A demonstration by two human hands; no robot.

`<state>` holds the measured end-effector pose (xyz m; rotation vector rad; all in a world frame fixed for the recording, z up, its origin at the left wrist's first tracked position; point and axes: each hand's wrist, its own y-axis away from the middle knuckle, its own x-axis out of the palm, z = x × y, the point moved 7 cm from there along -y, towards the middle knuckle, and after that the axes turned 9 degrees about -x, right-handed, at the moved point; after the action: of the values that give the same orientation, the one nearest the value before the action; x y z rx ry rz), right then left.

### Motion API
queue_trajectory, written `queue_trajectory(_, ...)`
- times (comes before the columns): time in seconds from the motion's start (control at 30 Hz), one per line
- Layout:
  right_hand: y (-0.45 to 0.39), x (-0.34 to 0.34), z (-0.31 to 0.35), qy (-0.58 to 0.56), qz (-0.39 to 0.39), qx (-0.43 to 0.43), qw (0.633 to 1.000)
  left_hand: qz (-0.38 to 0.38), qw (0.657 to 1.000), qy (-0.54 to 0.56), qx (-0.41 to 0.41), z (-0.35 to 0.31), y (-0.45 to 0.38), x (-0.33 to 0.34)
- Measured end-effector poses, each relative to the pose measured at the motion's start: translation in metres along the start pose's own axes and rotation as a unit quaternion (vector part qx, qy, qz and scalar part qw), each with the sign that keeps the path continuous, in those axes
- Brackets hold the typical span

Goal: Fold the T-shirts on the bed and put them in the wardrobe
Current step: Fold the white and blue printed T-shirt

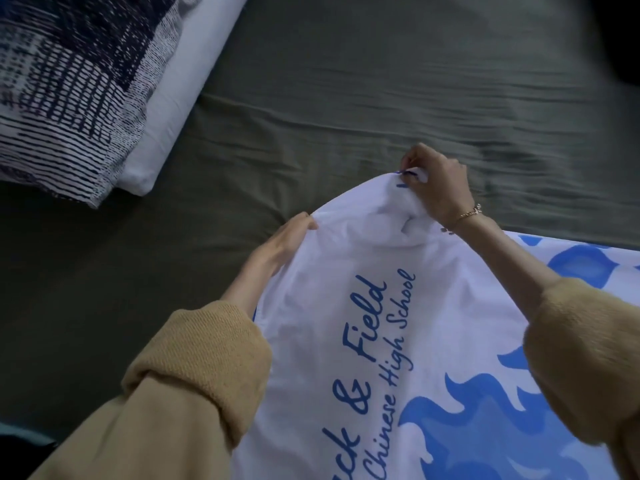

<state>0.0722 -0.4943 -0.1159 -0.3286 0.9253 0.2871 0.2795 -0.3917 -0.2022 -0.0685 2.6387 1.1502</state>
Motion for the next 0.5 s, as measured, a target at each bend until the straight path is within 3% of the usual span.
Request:
queue_trajectory(0.13,-0.013,0.001,0.001,-0.019,-0.037,0.007,0.999,0.015,1.0,-0.019,0.01,0.004,-0.008,0.002)
queue_trajectory(0.2,-0.014,0.006,-0.004,0.002,-0.012,0.027,1.0,0.001,0.999,-0.031,0.021,0.004,-0.011,-0.001)
queue_trajectory(0.4,0.014,0.006,-0.052,0.076,0.058,0.266,0.959,-0.013,0.999,-0.031,0.009,0.001,-0.009,-0.004)
queue_trajectory(0.5,0.018,0.016,-0.06,0.075,0.11,0.258,0.957,-0.003,1.0,-0.019,-0.005,0.0,-0.009,-0.003)
